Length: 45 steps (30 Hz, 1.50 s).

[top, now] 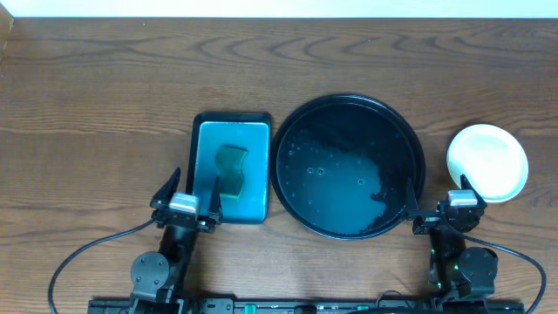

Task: Clean dirty plates on tray and stack at the side

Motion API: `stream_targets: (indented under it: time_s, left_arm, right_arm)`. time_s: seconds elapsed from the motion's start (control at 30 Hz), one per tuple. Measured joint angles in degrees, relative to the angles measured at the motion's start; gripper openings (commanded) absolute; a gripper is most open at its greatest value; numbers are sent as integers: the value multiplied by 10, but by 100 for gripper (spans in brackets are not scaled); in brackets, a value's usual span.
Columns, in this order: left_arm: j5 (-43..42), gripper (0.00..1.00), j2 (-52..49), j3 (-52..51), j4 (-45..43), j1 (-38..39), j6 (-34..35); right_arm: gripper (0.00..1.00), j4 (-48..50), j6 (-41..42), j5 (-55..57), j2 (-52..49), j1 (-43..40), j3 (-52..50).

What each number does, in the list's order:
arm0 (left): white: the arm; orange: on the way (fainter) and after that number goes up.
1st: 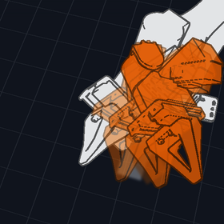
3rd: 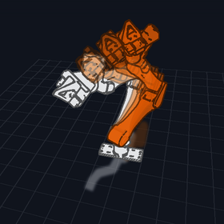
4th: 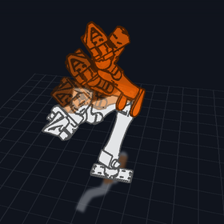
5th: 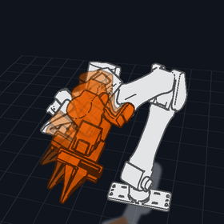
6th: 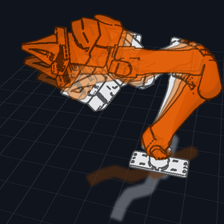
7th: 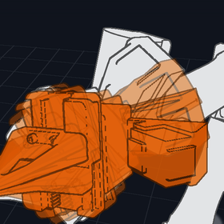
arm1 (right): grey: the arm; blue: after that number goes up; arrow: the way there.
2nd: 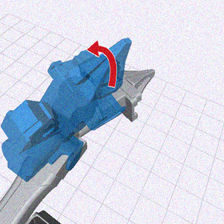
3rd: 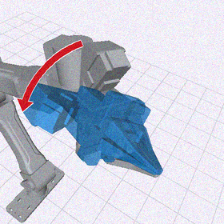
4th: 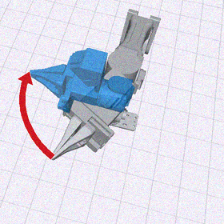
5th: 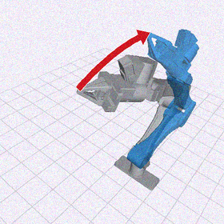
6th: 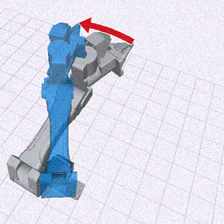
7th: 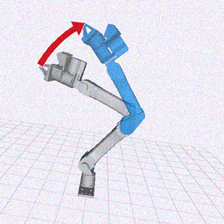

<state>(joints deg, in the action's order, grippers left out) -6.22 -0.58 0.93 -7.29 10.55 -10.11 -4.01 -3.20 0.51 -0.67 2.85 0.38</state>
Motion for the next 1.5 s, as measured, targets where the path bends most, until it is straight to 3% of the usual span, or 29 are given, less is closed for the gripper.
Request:
stream_targets:
  time_s: [0.2, 0.83, 1.17, 1.5]
  left_arm:
    - [-13, 75, -1, -2, 77, 0, -39]
    - [-8, 76, 0, -2, 75, 0, -19]
    - [30, 76, 0, -1, 87, 0, 54]
    - [32, 76, 0, -1, 87, 0, 73]
  right_arm:
    - [99, 0, 0, 0, 0, 0, 0]
    - [99, 0, 0, 0, 0, 0, 0]
    - [99, 0, 0, 0, 0, 0, 0]
    - [99, 0, 0, 0, 0, 0, 0]
